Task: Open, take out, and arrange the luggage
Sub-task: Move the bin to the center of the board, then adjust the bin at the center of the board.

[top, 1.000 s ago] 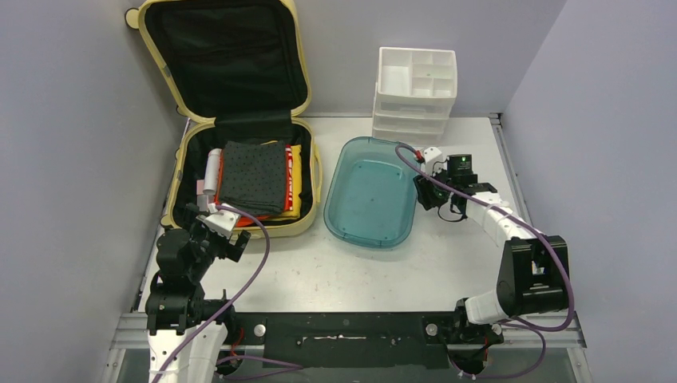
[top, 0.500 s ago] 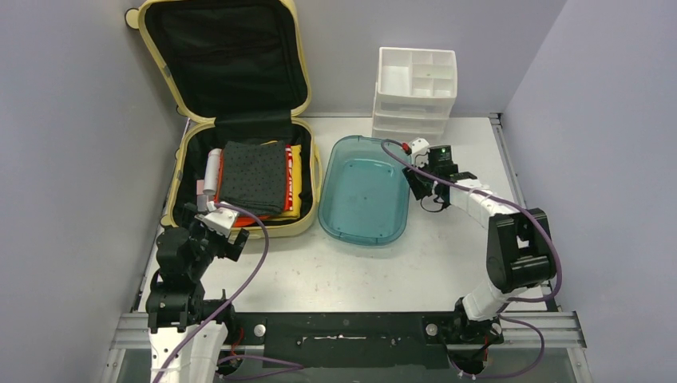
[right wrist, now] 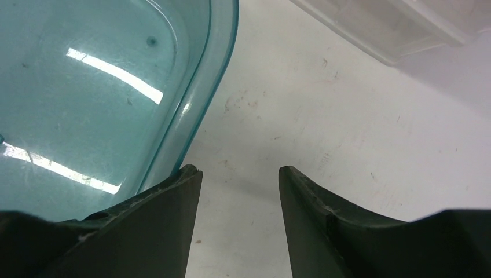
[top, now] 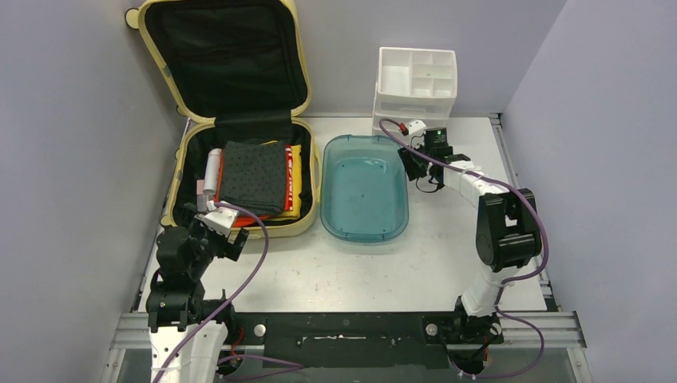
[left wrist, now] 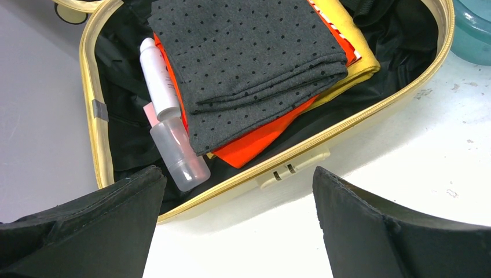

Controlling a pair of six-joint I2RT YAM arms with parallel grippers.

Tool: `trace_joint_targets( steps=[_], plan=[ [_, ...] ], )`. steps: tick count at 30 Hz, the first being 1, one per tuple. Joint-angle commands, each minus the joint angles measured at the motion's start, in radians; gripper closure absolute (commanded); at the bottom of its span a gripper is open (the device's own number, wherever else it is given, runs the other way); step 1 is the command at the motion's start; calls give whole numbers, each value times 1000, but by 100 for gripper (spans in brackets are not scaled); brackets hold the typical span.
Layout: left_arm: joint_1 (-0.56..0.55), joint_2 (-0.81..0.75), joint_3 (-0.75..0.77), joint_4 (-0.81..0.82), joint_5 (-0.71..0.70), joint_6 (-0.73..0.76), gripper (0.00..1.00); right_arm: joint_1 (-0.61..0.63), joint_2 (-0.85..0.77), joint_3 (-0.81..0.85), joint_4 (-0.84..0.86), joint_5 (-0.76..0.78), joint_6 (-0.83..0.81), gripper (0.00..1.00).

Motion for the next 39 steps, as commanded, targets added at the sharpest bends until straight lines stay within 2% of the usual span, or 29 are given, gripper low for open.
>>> trace_joint_targets(
  steps=[1,7,11,16,19,22,25,31,36,39],
  plan=[
    [6,4,18,14,7,9,3,12,14,67,33,-90,39,47],
    [1,9,18,17,7,11,3,16,-8,29,75,-113,21,43],
    [0,9,17,22,-2,7,3,34,-12,43,50,-51,35,40],
    [-12,39,1,67,-97,-22,3,-21,-139,35,15,-1,18,32],
    [-13,68,-27,100,-177,-21,3,-64,-233,50,-36,-38,13,21],
    [-44,135,-14,83,-185,31,3,-71,-319,60,-82,-108,-23,7],
    [-45,229,44,65,-240,57,3,-65,-385,40,-110,-224,-56,2],
    [-44,340,130,9,-101,40,3,5,-386,-85,-59,-332,-70,4],
    [-32,271,47,78,-56,-4,3,1,-280,-74,-49,-176,54,13],
    [-27,202,26,96,-37,-11,3,-37,-239,-94,-51,-183,96,16]
  ],
)
